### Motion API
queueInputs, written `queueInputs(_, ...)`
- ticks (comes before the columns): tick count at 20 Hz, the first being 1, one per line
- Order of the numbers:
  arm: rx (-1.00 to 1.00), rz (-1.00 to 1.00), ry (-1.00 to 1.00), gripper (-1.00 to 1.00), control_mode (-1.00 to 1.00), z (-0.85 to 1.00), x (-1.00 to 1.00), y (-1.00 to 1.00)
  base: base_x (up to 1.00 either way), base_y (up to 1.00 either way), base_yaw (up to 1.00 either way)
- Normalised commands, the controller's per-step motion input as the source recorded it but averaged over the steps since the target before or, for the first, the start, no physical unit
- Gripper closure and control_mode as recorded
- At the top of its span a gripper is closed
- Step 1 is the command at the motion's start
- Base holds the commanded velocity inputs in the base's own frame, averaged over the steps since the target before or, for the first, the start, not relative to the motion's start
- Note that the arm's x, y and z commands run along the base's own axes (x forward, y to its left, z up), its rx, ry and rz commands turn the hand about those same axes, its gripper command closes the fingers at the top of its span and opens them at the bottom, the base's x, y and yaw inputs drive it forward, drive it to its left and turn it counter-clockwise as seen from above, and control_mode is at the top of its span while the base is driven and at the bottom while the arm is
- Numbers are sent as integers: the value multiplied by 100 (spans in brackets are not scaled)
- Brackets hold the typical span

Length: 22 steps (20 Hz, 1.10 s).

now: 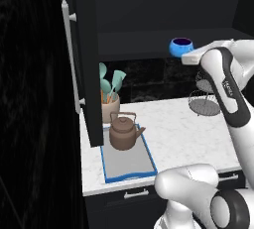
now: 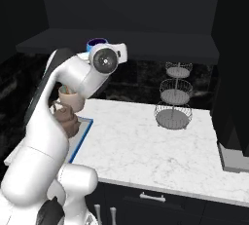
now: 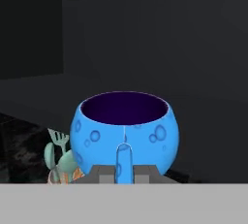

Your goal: Pick the kettle from the counter and place it on the tray. Then pick the mug from the cabinet and place it on the tray. Then close the cabinet doors.

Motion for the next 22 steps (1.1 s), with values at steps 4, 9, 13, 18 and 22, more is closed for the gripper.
queueInputs(4, -4, 16, 0, 100, -100, -5, -93, 33, 0, 0, 0)
queueInputs(9, -2, 21, 0, 100, -100, -14, -95, 28, 0, 0, 0)
queueInputs(13, -2, 25, 0, 100, -100, -31, -77, 24, 0, 0, 0)
queueInputs(18, -4, 25, 0, 100, -100, -35, -66, 20, 0, 0, 0)
queueInputs(22, -3, 21, 0, 100, -100, -35, -57, 10, 0, 0, 0)
